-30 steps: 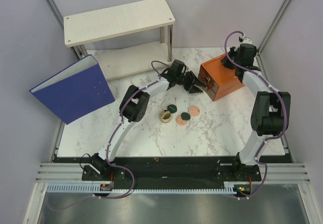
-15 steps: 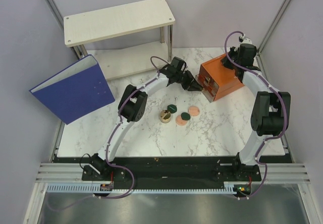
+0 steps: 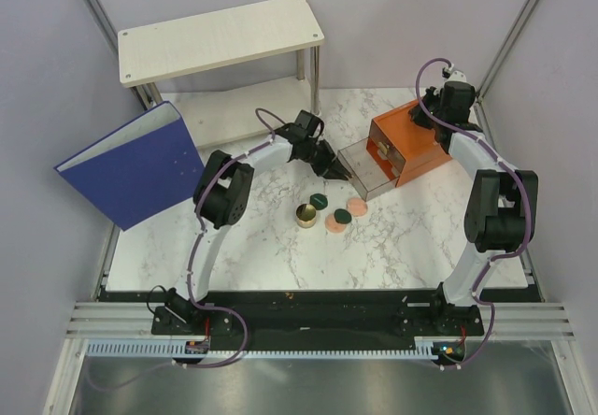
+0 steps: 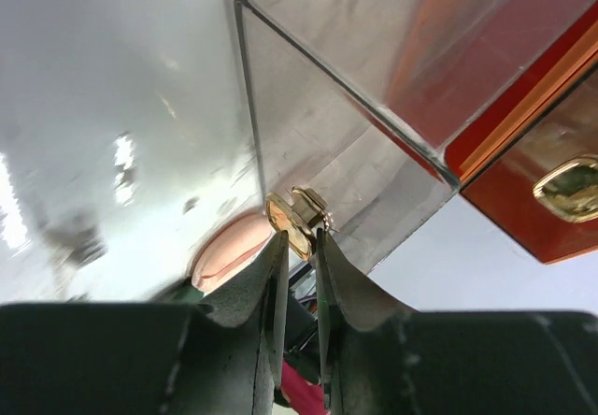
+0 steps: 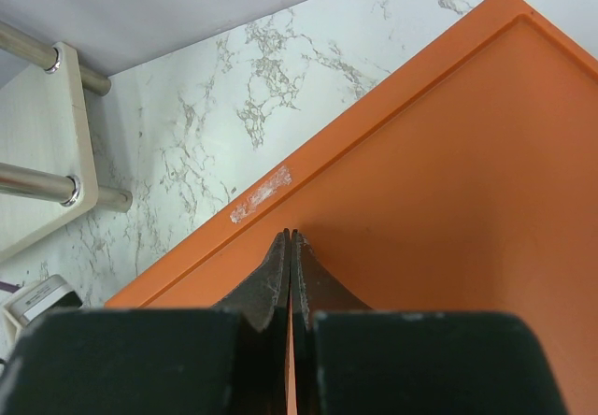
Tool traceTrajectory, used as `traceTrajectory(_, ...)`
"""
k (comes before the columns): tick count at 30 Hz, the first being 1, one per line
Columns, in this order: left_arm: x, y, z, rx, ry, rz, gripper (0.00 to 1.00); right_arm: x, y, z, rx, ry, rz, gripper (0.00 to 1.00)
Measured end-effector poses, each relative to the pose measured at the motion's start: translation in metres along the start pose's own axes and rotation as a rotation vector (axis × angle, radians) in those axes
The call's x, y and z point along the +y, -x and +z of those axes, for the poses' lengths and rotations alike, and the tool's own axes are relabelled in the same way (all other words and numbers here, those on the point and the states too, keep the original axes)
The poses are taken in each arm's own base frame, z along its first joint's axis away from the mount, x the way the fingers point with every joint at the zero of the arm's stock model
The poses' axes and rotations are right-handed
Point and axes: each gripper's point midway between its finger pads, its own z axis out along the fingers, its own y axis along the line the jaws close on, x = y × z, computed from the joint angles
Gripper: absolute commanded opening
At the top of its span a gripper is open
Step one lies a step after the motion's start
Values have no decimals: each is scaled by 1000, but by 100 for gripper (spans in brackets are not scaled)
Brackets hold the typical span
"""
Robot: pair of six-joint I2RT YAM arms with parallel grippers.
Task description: Organize the makeup
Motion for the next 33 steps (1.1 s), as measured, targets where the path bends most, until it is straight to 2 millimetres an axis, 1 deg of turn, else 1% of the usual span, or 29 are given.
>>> traceTrajectory(6, 25, -4, -23, -14, 45, -8, 26, 0, 0, 1, 0, 1, 0, 0)
traceTrajectory(9, 34, -5, -30, -15, 61, 8, 35, 0, -1, 1, 1, 0, 0, 0)
traceTrajectory(10, 36, -5, -31, -16, 68, 19, 40, 0, -1, 1, 2, 0, 0, 0)
traceTrajectory(12, 36, -4, -32, -18, 75, 49, 46, -1, -1, 1, 0, 0, 1, 0)
traceTrajectory(13, 37, -4, -32, -21, 83, 65, 50, -1, -1, 1, 1, 1, 1, 0)
traceTrajectory(16, 28, 0, -37, -40, 87, 145, 53, -1, -2, 1, 0, 1, 0, 0)
traceTrajectory(20, 0, 7, -46, -77, 32, 303, 56, -1, -1, 0, -4, 2, 0, 0)
traceTrajectory(24, -19, 5, -65, -104, 7, 445, 58, 0, 0, 0, -6, 3, -1, 0)
traceTrajectory(26, -27, 4, -79, -128, 18, 527, 59, 0, 0, 0, -6, 3, -1, 0)
traceTrajectory(29, -30, 2, -98, -169, 74, 631, 59, 0, 0, 0, -6, 3, -1, 0)
traceTrajectory(31, -24, 0, -111, -194, 143, 685, 60, 0, 0, 0, -6, 5, -1, 0)
traceTrajectory(33, -14, -4, -120, -200, 225, 729, 62, 0, -1, 0, -4, 4, -1, 0)
